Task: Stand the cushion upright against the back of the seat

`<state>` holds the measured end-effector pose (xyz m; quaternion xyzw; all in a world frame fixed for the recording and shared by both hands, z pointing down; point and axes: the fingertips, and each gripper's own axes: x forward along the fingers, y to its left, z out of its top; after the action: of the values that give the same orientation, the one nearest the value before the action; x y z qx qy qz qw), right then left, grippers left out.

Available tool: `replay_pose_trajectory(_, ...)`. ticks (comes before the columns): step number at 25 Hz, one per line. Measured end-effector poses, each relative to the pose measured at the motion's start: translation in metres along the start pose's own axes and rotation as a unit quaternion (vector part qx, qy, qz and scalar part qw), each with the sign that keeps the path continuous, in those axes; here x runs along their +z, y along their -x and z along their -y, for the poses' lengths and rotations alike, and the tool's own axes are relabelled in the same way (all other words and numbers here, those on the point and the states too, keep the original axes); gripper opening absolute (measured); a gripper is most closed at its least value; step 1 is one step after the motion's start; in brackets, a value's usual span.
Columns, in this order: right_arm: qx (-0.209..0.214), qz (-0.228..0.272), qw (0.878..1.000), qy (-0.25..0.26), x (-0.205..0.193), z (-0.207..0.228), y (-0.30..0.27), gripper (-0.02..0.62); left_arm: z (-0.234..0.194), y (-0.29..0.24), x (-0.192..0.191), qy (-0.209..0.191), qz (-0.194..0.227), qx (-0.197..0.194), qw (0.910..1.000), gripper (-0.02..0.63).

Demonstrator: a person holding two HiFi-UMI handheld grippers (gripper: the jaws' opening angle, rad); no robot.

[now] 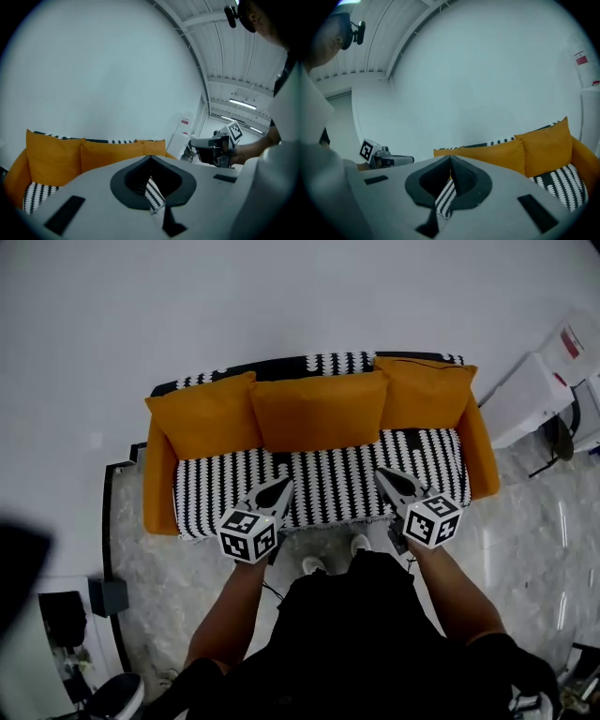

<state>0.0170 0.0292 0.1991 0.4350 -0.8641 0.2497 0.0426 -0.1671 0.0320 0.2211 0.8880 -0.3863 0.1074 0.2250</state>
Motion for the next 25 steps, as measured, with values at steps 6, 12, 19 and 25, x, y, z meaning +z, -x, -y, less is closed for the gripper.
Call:
replay_pose_trajectory(6, 0.092, 0.013, 0.995, 0.026, 0.008, -0.048, 0.018, 0.035, 0.058, 0.024, -0.011, -0.003, 0.010, -0.018, 0.9998, 0.015)
replay_pose_trajectory(12, 0.111, 0.008, 0.992, 0.055, 0.000, -0.059, 0.062, 0.035, 0.102, 0.033, -0.019, 0.006, 0.035, -0.005, 0.9994, 0.017)
replay_pose_trajectory(19, 0.110, -0.005, 0.993, 0.041, -0.025, -0.037, 0.159, 0.035, 0.187, 0.027, -0.036, 0.014, 0.056, 0.015, 0.9982, 0.015)
replay_pose_trajectory(25, 0.103, -0.013, 0.994, 0.039, -0.053, -0.019, 0.233, 0.035, 0.258, 0.042, -0.066, 0.029, 0.056, 0.026, 0.9977, 0.017)
